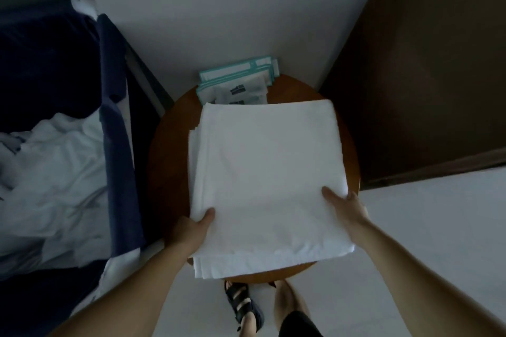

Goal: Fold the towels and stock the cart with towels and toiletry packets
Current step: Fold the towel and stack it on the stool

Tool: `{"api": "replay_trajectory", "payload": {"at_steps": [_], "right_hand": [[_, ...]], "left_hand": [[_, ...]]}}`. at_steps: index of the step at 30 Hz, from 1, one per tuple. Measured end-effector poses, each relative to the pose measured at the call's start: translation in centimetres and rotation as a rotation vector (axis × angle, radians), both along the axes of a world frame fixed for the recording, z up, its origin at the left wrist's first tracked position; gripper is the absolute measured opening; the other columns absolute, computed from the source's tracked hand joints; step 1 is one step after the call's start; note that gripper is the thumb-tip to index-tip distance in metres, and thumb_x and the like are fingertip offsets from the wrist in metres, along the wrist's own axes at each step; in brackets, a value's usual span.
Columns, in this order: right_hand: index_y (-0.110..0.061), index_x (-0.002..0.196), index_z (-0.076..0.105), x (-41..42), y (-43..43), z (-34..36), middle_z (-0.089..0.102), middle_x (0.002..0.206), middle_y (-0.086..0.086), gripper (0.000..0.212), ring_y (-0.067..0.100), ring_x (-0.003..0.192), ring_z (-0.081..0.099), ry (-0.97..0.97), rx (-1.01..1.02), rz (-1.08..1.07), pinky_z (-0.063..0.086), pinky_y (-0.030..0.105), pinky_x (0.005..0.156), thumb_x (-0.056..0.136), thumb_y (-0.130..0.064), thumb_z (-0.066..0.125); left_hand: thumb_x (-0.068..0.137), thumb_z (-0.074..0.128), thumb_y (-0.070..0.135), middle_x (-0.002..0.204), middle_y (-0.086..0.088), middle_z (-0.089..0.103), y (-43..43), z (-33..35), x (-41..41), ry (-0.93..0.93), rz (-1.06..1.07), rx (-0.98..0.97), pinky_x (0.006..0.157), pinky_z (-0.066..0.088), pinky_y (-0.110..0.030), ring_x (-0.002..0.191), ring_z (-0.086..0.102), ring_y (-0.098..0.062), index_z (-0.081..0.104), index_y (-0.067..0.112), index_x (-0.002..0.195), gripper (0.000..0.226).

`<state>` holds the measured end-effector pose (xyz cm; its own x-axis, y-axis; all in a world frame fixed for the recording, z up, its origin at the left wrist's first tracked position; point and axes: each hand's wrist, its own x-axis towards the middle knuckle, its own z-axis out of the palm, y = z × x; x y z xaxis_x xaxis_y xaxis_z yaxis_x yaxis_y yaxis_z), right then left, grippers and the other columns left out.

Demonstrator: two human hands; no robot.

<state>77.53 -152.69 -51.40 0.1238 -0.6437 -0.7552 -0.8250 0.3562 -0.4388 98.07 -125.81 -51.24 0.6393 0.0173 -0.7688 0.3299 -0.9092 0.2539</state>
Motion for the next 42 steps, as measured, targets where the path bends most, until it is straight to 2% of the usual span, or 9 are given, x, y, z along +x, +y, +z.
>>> {"api": "replay_trajectory", "payload": {"at_steps": [6, 15, 20, 23, 27, 30, 33, 39, 42], "right_hand": [[-0.019, 0.137, 0.048, -0.1, 0.4, -0.3, 0.062, 0.116, 0.006, 0.08, 0.031, 0.099, 0.061, 0.01, -0.012, 0.006, 0.051, 0.043, 0.086, 0.078, -0.071, 0.062], [-0.019, 0.133, 0.051, 0.4, -0.5, -1.1, 0.061, 0.112, 0.003, 0.065, 0.025, 0.093, 0.059, -0.065, -0.092, -0.001, 0.048, 0.038, 0.079, 0.082, -0.054, 0.07], [-0.027, 0.127, 0.057, 1.0, -0.1, 0.5, 0.06, 0.106, -0.006, 0.039, 0.02, 0.091, 0.056, -0.193, -0.346, 0.099, 0.041, 0.034, 0.081, 0.091, -0.037, 0.065], [-0.043, 0.109, 0.058, 1.4, 0.3, 2.8, 0.06, 0.091, -0.021, 0.019, 0.008, 0.083, 0.057, -0.294, -0.442, 0.125, 0.043, 0.031, 0.075, 0.091, -0.038, 0.064], [-0.069, 0.088, 0.052, 0.9, 0.4, 4.3, 0.06, 0.088, -0.039, 0.034, -0.015, 0.081, 0.057, -0.36, -0.463, 0.143, 0.04, 0.022, 0.066, 0.09, -0.038, 0.066], [-0.049, 0.115, 0.056, 0.0, 0.5, 1.8, 0.065, 0.107, -0.015, 0.027, 0.01, 0.091, 0.061, -0.291, -0.335, 0.127, 0.045, 0.033, 0.076, 0.091, -0.041, 0.066], [-0.02, 0.131, 0.052, -0.6, 0.9, -1.2, 0.062, 0.117, 0.005, 0.052, 0.023, 0.094, 0.059, -0.1, -0.179, 0.201, 0.047, 0.037, 0.078, 0.091, -0.052, 0.061], [-0.021, 0.137, 0.044, -0.6, 0.7, -1.8, 0.06, 0.119, 0.004, 0.076, 0.025, 0.094, 0.059, -0.007, -0.121, 0.23, 0.048, 0.036, 0.076, 0.081, -0.069, 0.063], [-0.014, 0.138, 0.043, -0.5, 1.2, -0.7, 0.058, 0.109, 0.005, 0.067, 0.027, 0.09, 0.057, 0.035, -0.132, 0.27, 0.049, 0.039, 0.076, 0.091, -0.06, 0.057]], "left_hand": [[0.083, 0.074, 0.048, 0.112, -0.013, 0.067, 0.0, 0.2, 1.0, 0.001, -0.009, -0.136, 0.065, 0.046, -0.03, 0.081, 0.061, -0.024, 0.063, 0.003, 0.117, 0.057], [0.078, 0.081, 0.041, 0.123, -0.015, 0.064, -3.0, 0.3, 2.9, 0.023, 0.196, -0.344, 0.099, 0.05, -0.047, 0.108, 0.063, -0.035, 0.057, 0.005, 0.129, 0.067], [0.094, 0.066, 0.027, 0.115, -0.009, 0.067, -4.1, 3.2, 2.2, -0.146, 0.056, -0.506, 0.082, 0.049, -0.032, 0.099, 0.064, -0.027, 0.063, 0.01, 0.125, 0.035], [0.097, 0.061, 0.032, 0.099, 0.01, 0.065, -3.1, 5.7, 1.2, -0.277, -0.009, -0.628, 0.065, 0.046, -0.015, 0.084, 0.063, -0.004, 0.06, 0.023, 0.117, 0.022], [0.095, 0.062, 0.037, 0.09, 0.022, 0.064, -0.1, 5.2, -0.6, -0.419, 0.015, -0.653, 0.058, 0.045, -0.005, 0.079, 0.063, 0.011, 0.057, 0.034, 0.111, 0.016], [0.094, 0.066, 0.034, 0.093, 0.014, 0.065, 1.4, 1.7, -2.2, -0.398, 0.132, -0.55, 0.064, 0.046, -0.015, 0.085, 0.065, -0.008, 0.06, 0.02, 0.116, 0.027], [0.093, 0.066, 0.036, 0.108, -0.009, 0.063, 2.4, -2.0, -3.3, -0.248, 0.242, -0.397, 0.08, 0.046, -0.033, 0.093, 0.058, -0.025, 0.057, 0.006, 0.123, 0.043], [0.094, 0.063, 0.042, 0.1, 0.002, 0.058, 3.6, -3.6, -3.0, -0.246, 0.225, -0.391, 0.073, 0.041, -0.032, 0.08, 0.055, -0.013, 0.053, 0.02, 0.118, 0.034], [0.098, 0.059, 0.031, 0.107, -0.004, 0.058, 3.6, -3.1, -3.4, -0.279, 0.169, -0.419, 0.08, 0.04, -0.033, 0.091, 0.056, -0.023, 0.053, 0.013, 0.123, 0.032]]}}
